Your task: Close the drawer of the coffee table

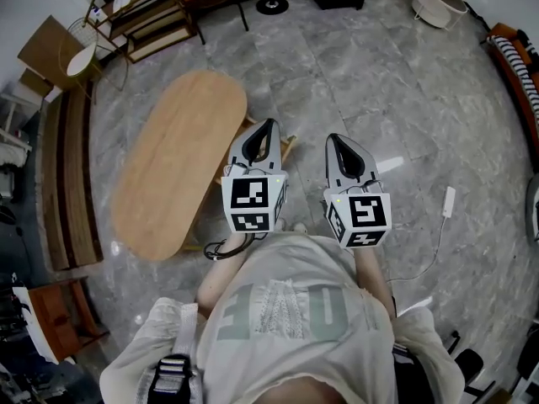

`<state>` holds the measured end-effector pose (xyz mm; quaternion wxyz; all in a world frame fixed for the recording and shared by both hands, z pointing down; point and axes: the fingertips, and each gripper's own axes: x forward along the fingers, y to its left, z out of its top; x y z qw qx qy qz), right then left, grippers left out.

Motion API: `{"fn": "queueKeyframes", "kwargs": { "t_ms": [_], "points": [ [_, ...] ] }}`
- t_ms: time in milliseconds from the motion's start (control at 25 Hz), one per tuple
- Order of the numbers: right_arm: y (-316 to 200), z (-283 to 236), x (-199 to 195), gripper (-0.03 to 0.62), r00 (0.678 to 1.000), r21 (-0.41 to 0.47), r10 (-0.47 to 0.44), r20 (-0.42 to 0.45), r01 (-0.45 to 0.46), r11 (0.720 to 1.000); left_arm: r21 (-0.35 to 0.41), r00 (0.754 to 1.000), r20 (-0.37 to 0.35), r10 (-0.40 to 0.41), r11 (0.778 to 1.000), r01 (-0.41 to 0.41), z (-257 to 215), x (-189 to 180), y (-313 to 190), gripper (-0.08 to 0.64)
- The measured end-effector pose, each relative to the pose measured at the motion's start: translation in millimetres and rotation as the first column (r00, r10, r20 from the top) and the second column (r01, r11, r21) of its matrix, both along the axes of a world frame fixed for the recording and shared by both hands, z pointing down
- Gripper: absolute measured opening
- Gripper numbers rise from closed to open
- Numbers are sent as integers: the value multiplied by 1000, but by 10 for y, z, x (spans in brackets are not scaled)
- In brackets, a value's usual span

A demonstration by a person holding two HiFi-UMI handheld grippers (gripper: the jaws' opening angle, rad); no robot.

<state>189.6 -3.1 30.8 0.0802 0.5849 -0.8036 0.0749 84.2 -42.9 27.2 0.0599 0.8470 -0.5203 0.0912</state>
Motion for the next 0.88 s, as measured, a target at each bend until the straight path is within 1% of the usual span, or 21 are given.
{"fn": "queueKeyframes", "kwargs": {
  "t_ms": [200,400,560,720,880],
  "points": [
    [-113,-69,0,5,1000,20,3,-10,-3,1000,8,1000,-7,14,1000,-14,-13,-8,-87,8],
    [-301,-137,-28,5,1000,36,-4,-22,5,999,7,999,11,31,999,-31,-15,-34,-215,8],
    [-456,-60,-100,6,1000,27,-9,-26,10,1000,-18,997,28,72,997,-72,100,-23,-325,8],
    [-686,259,-109,5,1000,5,-6,-7,6,1000,-72,995,41,88,994,-85,480,21,-488,8],
    [-817,875,-148,5,1000,-32,-10,11,10,999,-122,995,44,92,989,-86,1156,85,-598,8]
  ]
}}
